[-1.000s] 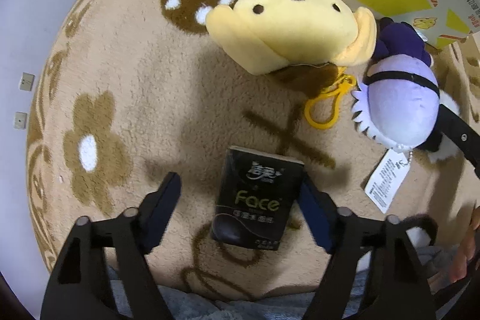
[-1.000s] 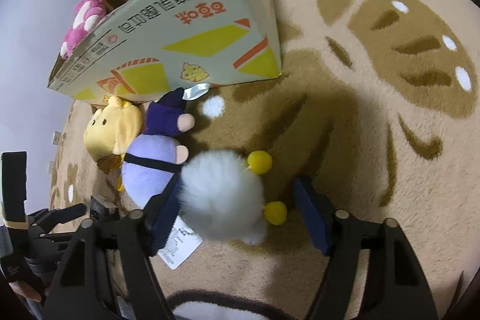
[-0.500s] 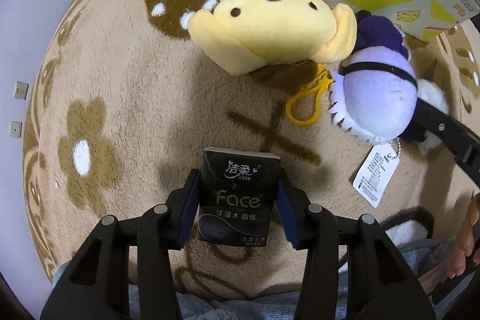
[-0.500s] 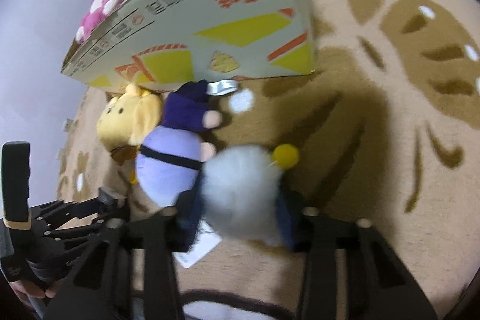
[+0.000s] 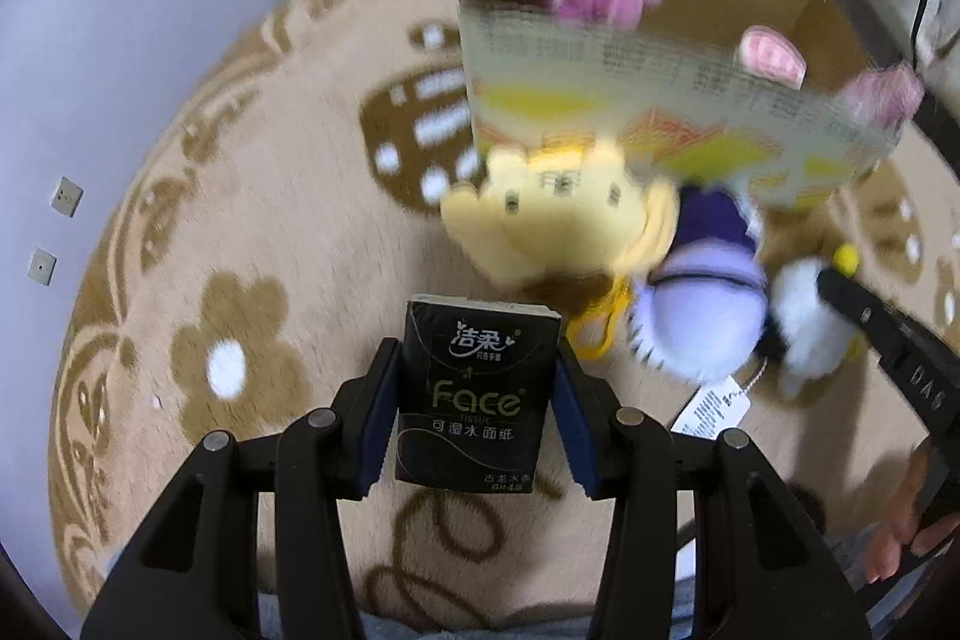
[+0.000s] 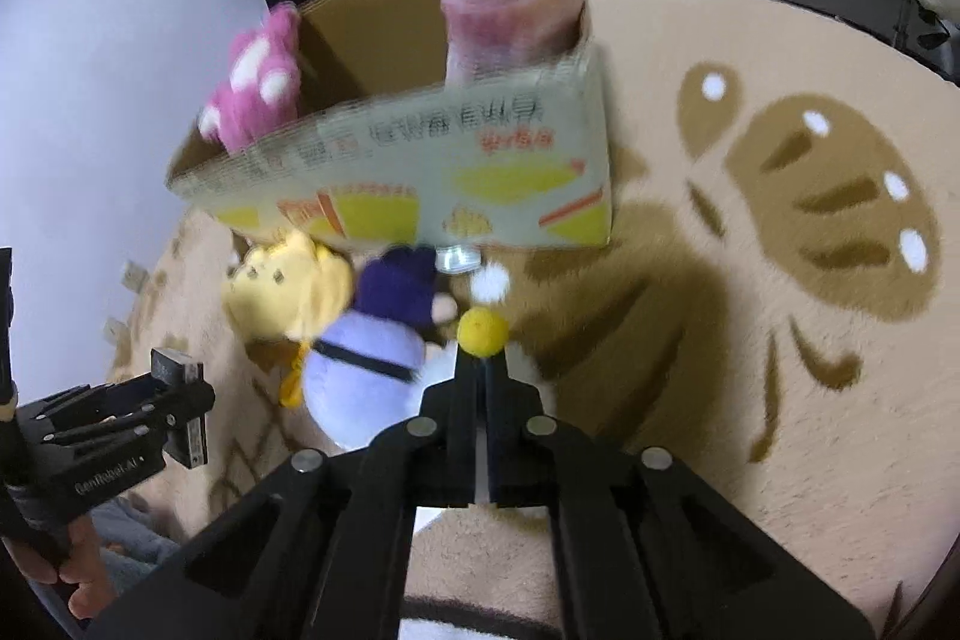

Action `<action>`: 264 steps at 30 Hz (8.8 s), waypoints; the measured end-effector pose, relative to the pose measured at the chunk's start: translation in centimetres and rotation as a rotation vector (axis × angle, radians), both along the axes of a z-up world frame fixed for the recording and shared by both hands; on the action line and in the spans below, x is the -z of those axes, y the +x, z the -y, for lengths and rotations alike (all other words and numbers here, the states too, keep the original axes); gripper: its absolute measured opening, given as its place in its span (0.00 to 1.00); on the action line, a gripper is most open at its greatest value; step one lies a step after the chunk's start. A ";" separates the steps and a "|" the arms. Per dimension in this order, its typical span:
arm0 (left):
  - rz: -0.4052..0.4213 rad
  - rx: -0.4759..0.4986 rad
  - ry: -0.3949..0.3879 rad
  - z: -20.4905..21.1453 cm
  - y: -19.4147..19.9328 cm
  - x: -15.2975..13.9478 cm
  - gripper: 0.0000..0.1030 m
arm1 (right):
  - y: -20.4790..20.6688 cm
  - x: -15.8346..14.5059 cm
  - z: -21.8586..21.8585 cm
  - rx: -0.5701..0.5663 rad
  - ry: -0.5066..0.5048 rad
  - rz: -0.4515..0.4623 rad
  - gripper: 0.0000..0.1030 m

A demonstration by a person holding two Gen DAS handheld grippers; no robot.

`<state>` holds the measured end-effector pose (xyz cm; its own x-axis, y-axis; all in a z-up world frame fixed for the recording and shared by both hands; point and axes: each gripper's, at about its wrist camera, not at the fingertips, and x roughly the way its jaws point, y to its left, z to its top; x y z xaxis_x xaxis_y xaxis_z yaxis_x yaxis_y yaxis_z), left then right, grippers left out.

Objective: Organize soft objects
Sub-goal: 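Lift the Face pack with left tool while right tool carries the white plush over the box, then open left tool to drop the Face pack while right tool releases the white plush into the box, then move both tools back toward the yellow bear and purple penguin plushes, then grasp the yellow bear plush with left tool while right tool grasps the purple penguin plush, then lift the bear with left tool while right tool carries the penguin over the box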

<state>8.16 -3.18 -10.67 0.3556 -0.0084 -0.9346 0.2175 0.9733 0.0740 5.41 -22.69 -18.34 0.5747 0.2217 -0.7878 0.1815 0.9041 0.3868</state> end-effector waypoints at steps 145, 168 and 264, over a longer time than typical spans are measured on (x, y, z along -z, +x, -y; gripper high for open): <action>0.022 0.059 -0.077 1.0 5.8 -1.8 0.97 | 0.6 -3.1 0.1 -0.115 -0.191 0.113 1.00; -0.114 0.090 -0.079 4.0 9.1 3.8 0.97 | 3.6 1.1 -2.6 -0.189 -0.176 0.013 1.00; 0.643 0.030 -0.141 0.1 -2.5 -12.1 0.84 | -6.0 -14.8 -1.0 0.071 -0.390 0.530 0.53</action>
